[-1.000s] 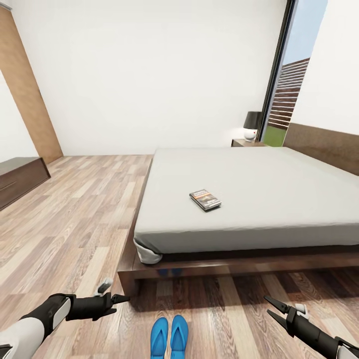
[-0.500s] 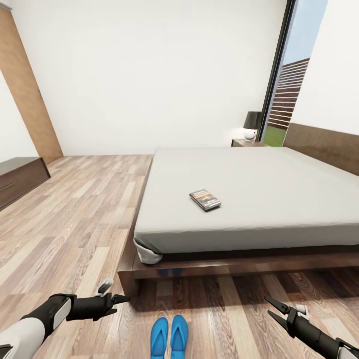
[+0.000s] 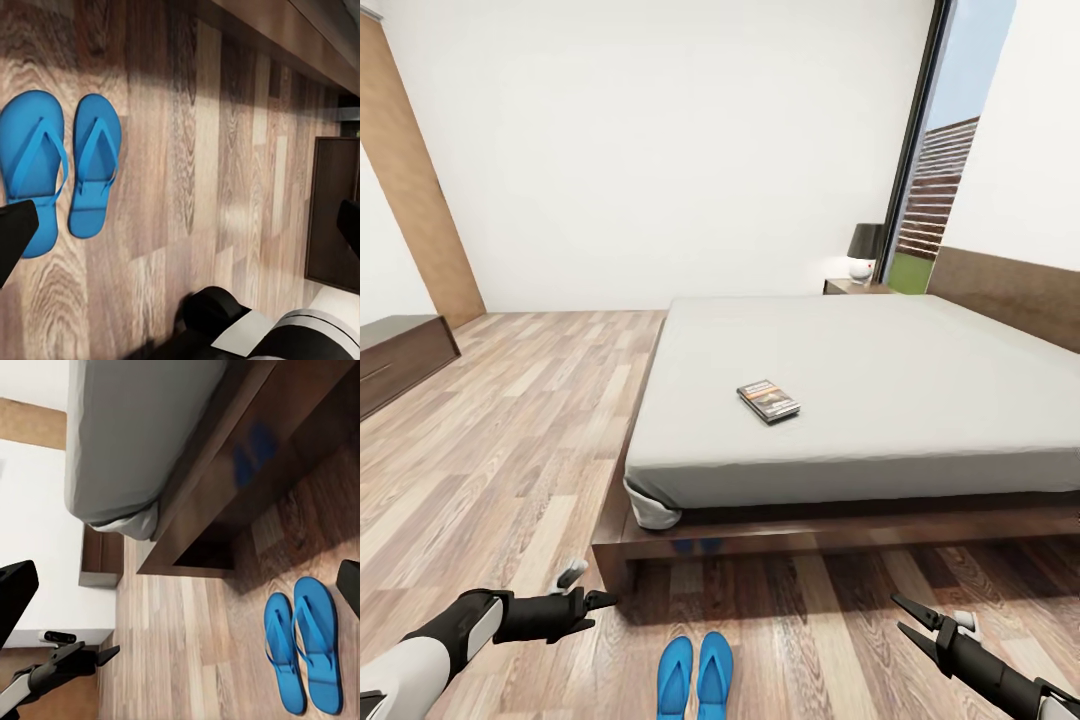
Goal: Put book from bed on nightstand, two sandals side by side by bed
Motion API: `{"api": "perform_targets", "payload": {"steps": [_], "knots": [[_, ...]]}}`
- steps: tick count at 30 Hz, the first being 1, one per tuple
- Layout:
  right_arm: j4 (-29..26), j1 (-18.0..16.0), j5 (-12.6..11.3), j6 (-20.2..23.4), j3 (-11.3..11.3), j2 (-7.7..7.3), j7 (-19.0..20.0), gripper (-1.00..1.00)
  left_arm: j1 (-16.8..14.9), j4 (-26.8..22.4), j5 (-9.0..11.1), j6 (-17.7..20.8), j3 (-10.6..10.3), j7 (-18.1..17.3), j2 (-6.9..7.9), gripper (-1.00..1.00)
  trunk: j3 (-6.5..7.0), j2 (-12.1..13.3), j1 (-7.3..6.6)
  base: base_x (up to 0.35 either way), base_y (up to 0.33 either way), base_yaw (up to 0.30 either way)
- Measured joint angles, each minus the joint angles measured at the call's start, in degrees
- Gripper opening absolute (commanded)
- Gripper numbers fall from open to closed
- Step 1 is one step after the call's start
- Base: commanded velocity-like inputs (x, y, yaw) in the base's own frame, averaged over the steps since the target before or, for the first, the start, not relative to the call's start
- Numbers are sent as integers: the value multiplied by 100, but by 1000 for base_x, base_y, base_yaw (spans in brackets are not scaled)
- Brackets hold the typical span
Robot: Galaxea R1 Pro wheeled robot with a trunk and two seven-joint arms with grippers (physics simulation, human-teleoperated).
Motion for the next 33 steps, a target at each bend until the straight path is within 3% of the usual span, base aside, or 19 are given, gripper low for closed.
{"api": "perform_targets", "payload": {"steps": [33], "knots": [[158,0,12,5,5,-4,32,100,0,0,-1,0,1,1,2,100,0,0,0,0,-94,0]]}}
